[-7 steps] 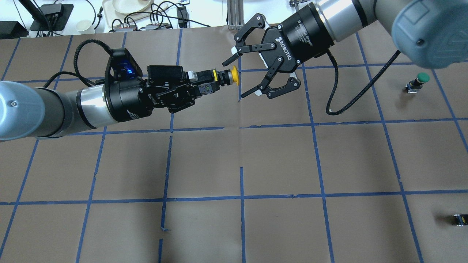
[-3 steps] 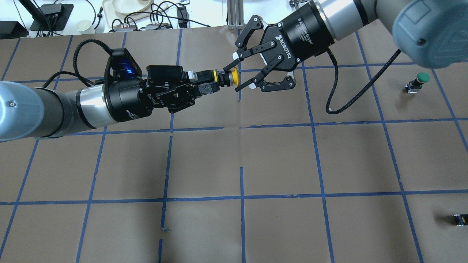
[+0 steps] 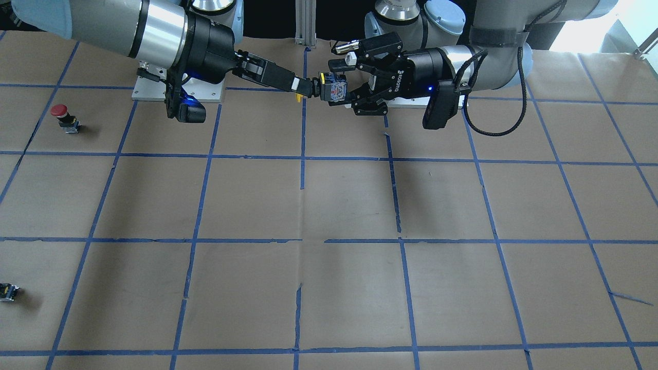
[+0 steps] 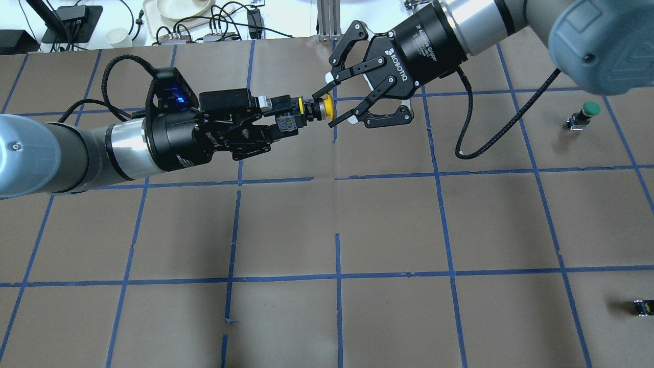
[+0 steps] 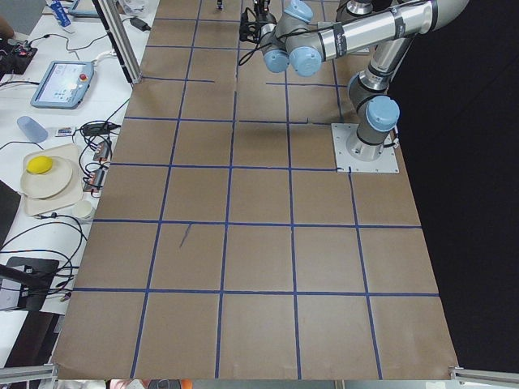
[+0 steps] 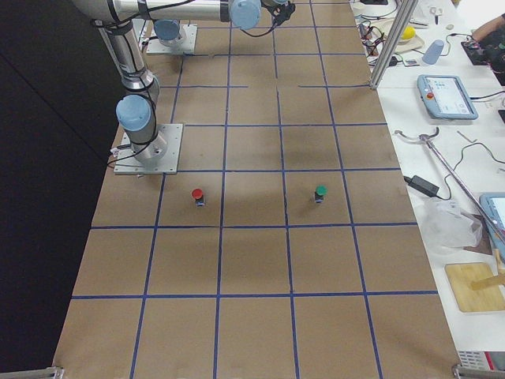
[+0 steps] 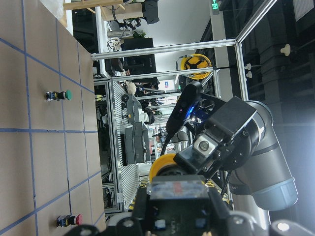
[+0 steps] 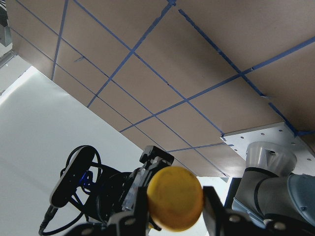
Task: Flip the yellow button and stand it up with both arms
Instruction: 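Close the right gripper around the yellow cap beside the left gripper, then open the left gripper and pull it back while the right gripper carries the button away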
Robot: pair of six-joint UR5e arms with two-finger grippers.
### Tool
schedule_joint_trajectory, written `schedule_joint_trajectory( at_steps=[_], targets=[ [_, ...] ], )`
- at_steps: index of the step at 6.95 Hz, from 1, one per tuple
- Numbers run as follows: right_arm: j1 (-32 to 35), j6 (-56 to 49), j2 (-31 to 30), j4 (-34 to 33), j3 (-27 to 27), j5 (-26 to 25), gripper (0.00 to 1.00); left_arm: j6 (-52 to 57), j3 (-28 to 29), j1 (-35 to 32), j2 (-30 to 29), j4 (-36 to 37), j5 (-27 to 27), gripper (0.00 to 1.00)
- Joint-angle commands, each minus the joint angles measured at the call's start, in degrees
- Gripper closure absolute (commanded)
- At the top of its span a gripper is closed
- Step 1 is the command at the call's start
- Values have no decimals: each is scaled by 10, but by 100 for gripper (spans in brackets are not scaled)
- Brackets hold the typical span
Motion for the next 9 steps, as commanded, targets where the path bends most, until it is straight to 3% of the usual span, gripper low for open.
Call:
schedule_joint_trajectory(
  at_steps=[1, 2, 3, 5, 7, 9],
  targets=[
    [-4, -2, 3, 2, -1, -4, 77, -11, 2, 1, 1, 1, 0, 0],
    [-9, -8, 3, 1, -1, -13, 77, -44, 14, 10, 1, 5, 19, 0],
    [-16, -20, 1, -3, -2, -47, 77, -73, 44, 17, -10, 8, 105, 0],
    [-40, -37, -19, -3, -1, -112, 77, -133, 83, 39, -25, 22, 181, 0],
    [-65, -179, -47, 0, 3, -257, 76, -146, 94, 63, -41, 53, 264, 0],
    [-76, -311, -57, 2, 4, -398, 77, -214, 94, 63, -54, 157, 343, 0]
  ],
)
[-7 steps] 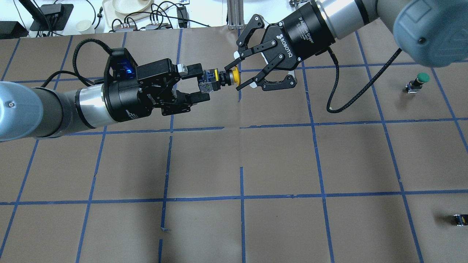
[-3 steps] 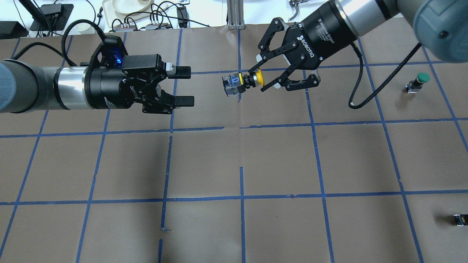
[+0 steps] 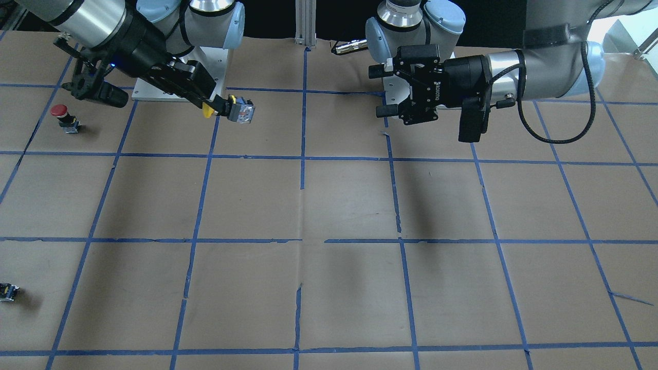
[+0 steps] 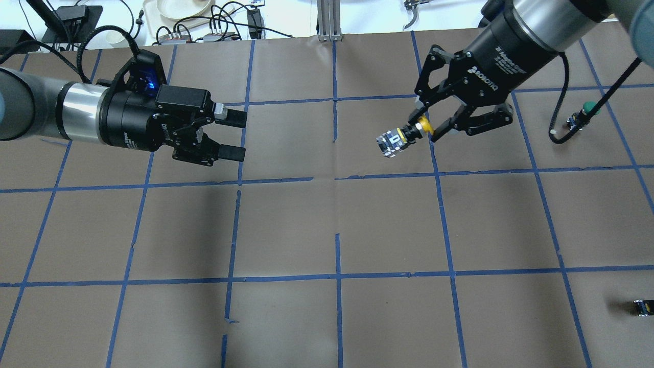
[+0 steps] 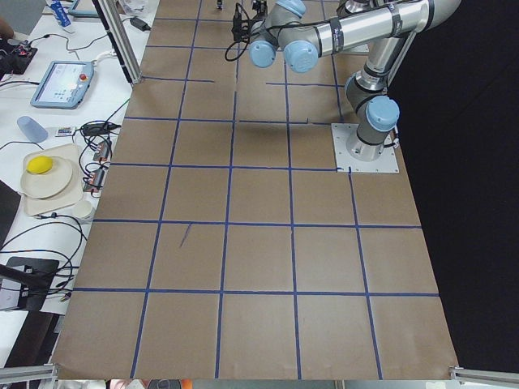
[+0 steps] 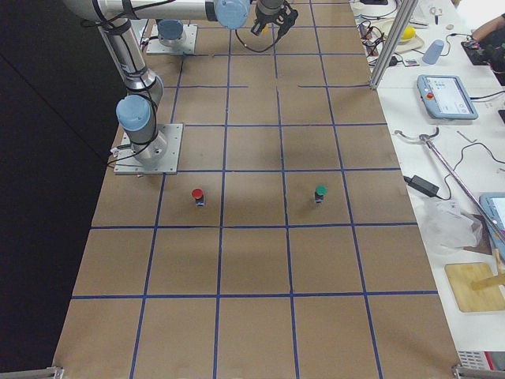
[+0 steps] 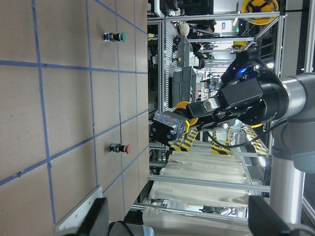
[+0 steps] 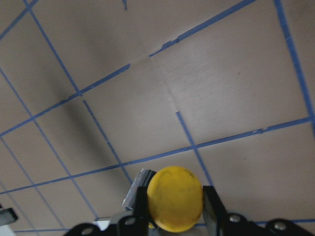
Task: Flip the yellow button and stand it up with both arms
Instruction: 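Open the left gripper and pull it back while the right gripper carries the button away, then carry the button with the right gripper toward the red button and lower it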
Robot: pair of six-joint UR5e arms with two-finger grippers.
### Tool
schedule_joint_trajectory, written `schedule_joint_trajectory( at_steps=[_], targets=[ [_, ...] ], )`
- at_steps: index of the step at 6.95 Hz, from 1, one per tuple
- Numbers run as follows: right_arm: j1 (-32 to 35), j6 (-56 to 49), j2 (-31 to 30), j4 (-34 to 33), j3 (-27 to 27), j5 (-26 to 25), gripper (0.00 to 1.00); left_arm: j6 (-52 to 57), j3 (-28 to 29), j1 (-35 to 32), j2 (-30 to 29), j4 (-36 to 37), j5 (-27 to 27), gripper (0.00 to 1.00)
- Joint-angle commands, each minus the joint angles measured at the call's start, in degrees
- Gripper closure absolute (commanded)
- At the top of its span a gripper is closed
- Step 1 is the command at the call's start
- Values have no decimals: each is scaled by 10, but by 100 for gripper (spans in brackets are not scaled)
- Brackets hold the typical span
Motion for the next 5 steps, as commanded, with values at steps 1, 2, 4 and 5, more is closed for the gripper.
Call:
schedule_joint_trajectory(
  at_steps=[1, 2, 4, 5],
  targets=[
    [-9, -191, -11, -8, 2, -157, 77, -63, -1, 2, -11, 98, 80, 0],
    [-26, -247, -16, -7, 5, -194, 77, -116, -1, -2, -17, 168, 140, 0],
    [-147, -251, -14, 0, 17, -239, 80, -191, -3, -7, -19, 260, 260, 0],
    [-228, -246, -15, 1, 48, -242, 87, -230, -2, -10, -14, 301, 341, 0]
  ],
)
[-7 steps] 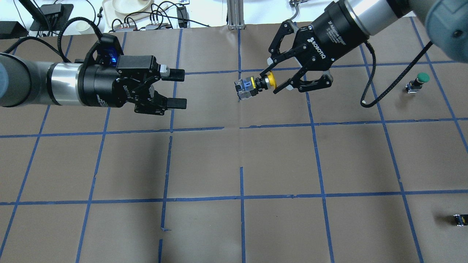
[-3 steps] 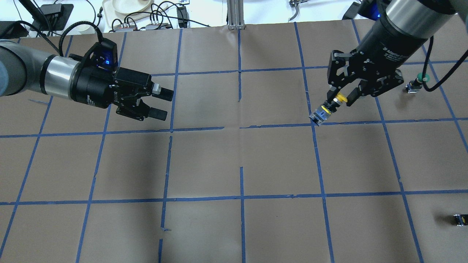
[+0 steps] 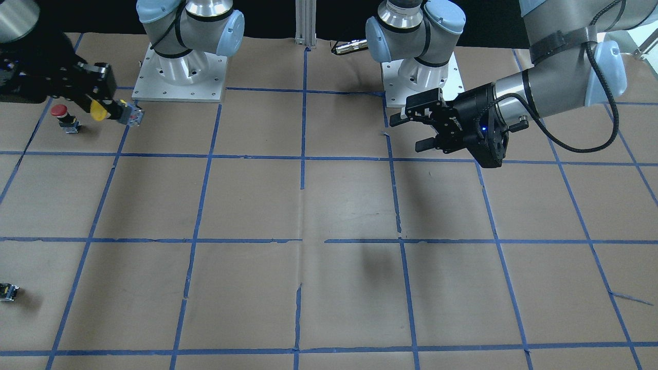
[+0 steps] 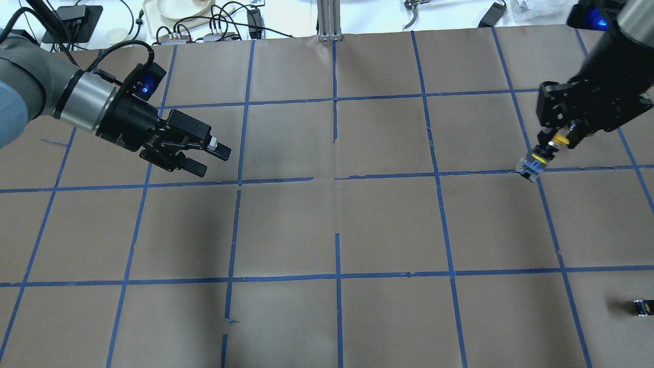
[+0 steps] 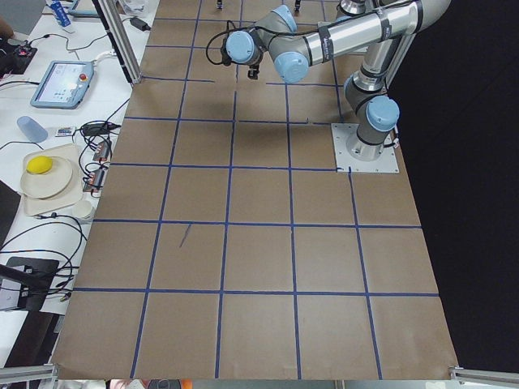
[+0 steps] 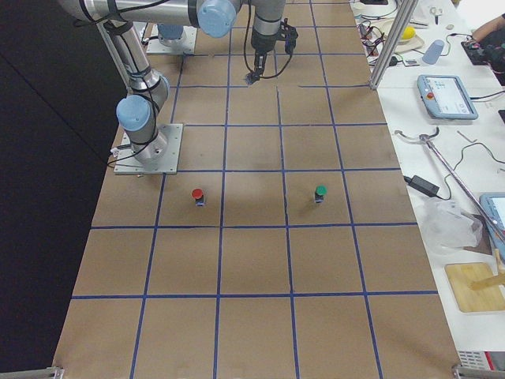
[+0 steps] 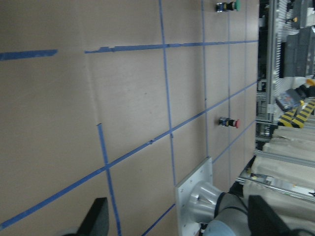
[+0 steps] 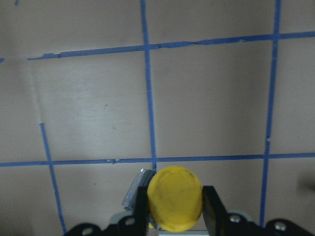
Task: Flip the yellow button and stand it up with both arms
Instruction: 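Carry the button with the right gripper toward the red button and lower it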
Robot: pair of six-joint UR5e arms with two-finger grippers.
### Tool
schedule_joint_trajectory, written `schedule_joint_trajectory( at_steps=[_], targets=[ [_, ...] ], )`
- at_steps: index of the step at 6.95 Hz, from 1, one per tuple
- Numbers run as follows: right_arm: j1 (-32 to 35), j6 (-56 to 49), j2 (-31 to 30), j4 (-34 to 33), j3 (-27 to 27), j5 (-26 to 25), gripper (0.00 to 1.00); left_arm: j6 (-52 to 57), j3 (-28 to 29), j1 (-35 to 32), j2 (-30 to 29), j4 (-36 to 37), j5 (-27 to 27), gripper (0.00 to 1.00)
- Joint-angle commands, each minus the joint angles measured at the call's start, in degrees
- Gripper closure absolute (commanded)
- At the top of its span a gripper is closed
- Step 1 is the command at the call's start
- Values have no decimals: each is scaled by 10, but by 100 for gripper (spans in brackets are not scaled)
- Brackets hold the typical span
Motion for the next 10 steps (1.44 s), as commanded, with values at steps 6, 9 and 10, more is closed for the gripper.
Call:
schedule_joint_trajectory(
  at_steps=[6, 9, 10],
  targets=[
    [-177, 376, 74, -262, 131, -157, 91, -267, 109, -159, 27, 127, 313, 0],
    [-183, 442, 134, -307, 135, -175, 93, -276, 109, -157, 19, 133, 318, 0],
    [-182, 449, 159, -369, 162, -208, 93, -273, 129, -155, 14, 133, 347, 0]
  ],
)
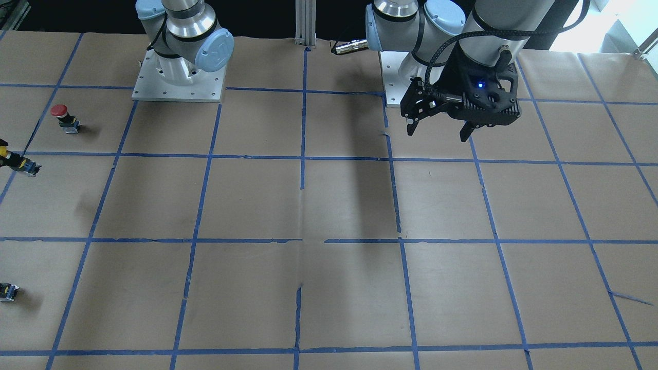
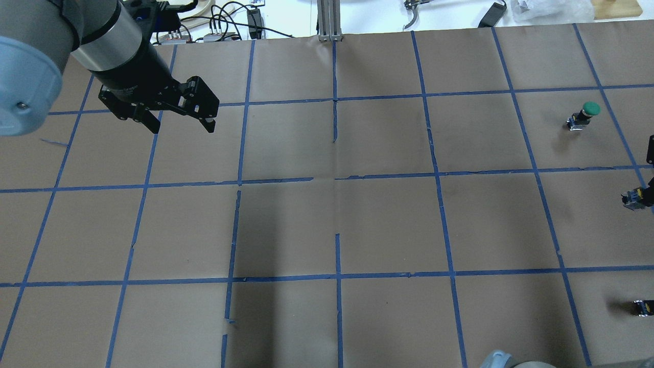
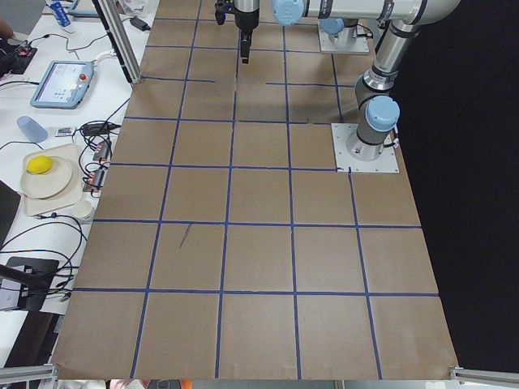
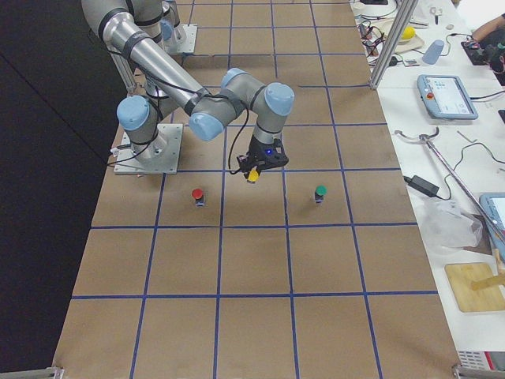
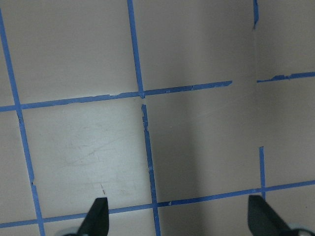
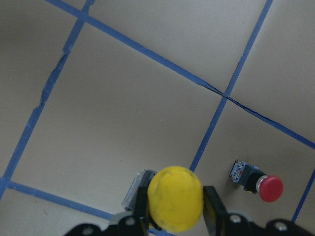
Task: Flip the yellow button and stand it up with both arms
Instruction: 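Carry the button with the right gripper toward the red button and lower it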
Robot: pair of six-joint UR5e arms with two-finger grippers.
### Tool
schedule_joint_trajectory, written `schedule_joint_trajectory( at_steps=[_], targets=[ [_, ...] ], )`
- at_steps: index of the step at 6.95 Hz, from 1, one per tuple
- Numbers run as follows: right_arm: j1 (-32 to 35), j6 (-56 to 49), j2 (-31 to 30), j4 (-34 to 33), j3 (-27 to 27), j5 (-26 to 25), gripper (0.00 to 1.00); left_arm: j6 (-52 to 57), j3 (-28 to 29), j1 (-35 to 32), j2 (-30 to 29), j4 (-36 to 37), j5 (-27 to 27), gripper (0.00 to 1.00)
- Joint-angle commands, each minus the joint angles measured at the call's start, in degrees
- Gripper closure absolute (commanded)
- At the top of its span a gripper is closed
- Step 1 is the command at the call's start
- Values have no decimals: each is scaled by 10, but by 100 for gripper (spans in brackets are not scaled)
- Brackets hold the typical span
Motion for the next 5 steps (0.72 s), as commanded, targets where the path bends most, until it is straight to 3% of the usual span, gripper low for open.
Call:
schedule_joint_trajectory(
  at_steps=[1, 3, 5],
  targets=[
    [0, 7, 32, -125, 55, -29, 93, -1, 34, 2, -15, -2, 50, 1],
    [8, -5, 30, -217, 104, -28, 92, -1, 48, 1, -27, -11, 52, 1],
    [8, -9, 32, -220, 109, -27, 91, -12, 43, 1, -29, -13, 46, 1]
  ],
)
